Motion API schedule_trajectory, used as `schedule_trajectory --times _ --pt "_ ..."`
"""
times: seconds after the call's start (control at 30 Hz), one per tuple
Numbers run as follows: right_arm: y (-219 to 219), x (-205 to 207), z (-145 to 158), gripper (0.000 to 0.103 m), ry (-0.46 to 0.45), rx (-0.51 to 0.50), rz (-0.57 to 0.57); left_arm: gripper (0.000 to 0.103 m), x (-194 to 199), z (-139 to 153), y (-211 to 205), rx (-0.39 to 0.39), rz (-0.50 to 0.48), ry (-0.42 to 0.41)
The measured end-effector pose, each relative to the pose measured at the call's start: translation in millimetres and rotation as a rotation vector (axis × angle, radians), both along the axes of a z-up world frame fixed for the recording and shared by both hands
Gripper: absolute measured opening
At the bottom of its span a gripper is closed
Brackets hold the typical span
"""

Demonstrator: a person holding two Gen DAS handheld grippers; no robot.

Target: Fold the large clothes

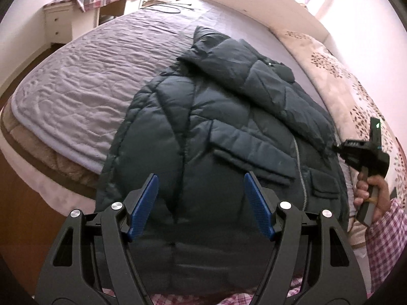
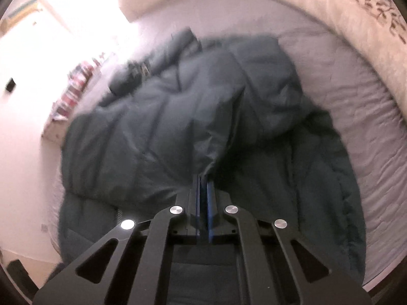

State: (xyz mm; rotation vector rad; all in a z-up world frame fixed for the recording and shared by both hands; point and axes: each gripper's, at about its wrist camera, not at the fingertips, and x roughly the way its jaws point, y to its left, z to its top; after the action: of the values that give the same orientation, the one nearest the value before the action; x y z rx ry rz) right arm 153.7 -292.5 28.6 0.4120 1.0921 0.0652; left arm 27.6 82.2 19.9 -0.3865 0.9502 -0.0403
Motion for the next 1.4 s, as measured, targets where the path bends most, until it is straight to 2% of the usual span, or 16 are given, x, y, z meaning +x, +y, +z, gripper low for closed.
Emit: schedule_trajectory --times 0.03,0.13,0.17,0.23,0.37,0.47,0.6,0.67,0.87,1.1,1.17,1.23,1.27,1.3,1.33,1.4 --pt "0.9 0.5 -3.8 0.012 0.013 0.001 0.008 0.071 -0.5 0.3 1.3 0.006 0.003 0.000" --pt "-7.8 -12.0 0.3 0.042 -0.019 0.042 -0.008 0.074 -2.7 3.9 6.6 0.048 0.018 -0.007" --pt "-10.5 -16.9 3.2 0.048 -0.038 0.043 -0.013 0.074 -3.6 4.9 9.3 0.062 0.025 -0.007" --pt "-21.2 -35.3 15.3 0.051 -0.081 0.015 -0.015 0.075 -6.7 7.1 18.1 0.083 0.046 -0.006" --pt "-32.2 -70.8 28.4 0.057 -0.111 -0.038 0.012 0.077 -17.4 8.6 38.9 0.107 0.084 0.010" --pt "-45.1 -117.4 27.4 0.057 -0.089 -0.093 0.041 0.077 -30.5 4.5 53.3 0.131 0.102 0.037" --pt "-60.8 -168.1 18.8 0.057 -0.044 -0.117 0.039 0.077 -49.1 -6.8 64.4 0.132 0.095 0.092" --pt "-69.5 -192.4 11.0 0.061 -0.004 -0.113 0.033 0.077 -55.0 -13.3 63.3 0.130 0.080 0.113" --pt "-87.5 -230.0 -5.5 0.069 0.074 -0.072 -0.002 0.077 -56.0 -37.7 50.2 0.119 0.018 0.167" --pt "-98.4 -245.1 -6.1 0.079 0.071 0.036 -0.035 0.077 -36.2 -56.7 49.7 0.033 -0.032 0.212" --pt "-97.5 -245.9 -6.6 0.080 0.074 0.042 -0.028 0.066 -31.6 -61.0 48.3 -0.007 -0.064 0.215" --pt "-95.7 -245.1 -8.9 0.081 0.085 0.050 -0.018 0.043 -28.7 -64.2 47.5 -0.046 -0.085 0.223" --pt "-94.8 -244.7 -10.0 0.081 0.090 0.055 -0.013 0.036 -28.4 -63.0 45.4 -0.046 -0.090 0.219" --pt "-94.6 -244.8 -11.0 0.082 0.092 0.056 -0.010 0.022 -28.8 -60.6 43.0 -0.042 -0.102 0.208" --pt "-93.5 -245.1 -12.3 0.082 0.095 0.057 -0.006 0.016 -28.8 -57.4 41.7 -0.036 -0.113 0.193" --pt "-90.6 -246.0 -15.3 0.082 0.103 0.068 0.007 0.013 -31.7 -49.1 39.9 -0.036 -0.118 0.172"
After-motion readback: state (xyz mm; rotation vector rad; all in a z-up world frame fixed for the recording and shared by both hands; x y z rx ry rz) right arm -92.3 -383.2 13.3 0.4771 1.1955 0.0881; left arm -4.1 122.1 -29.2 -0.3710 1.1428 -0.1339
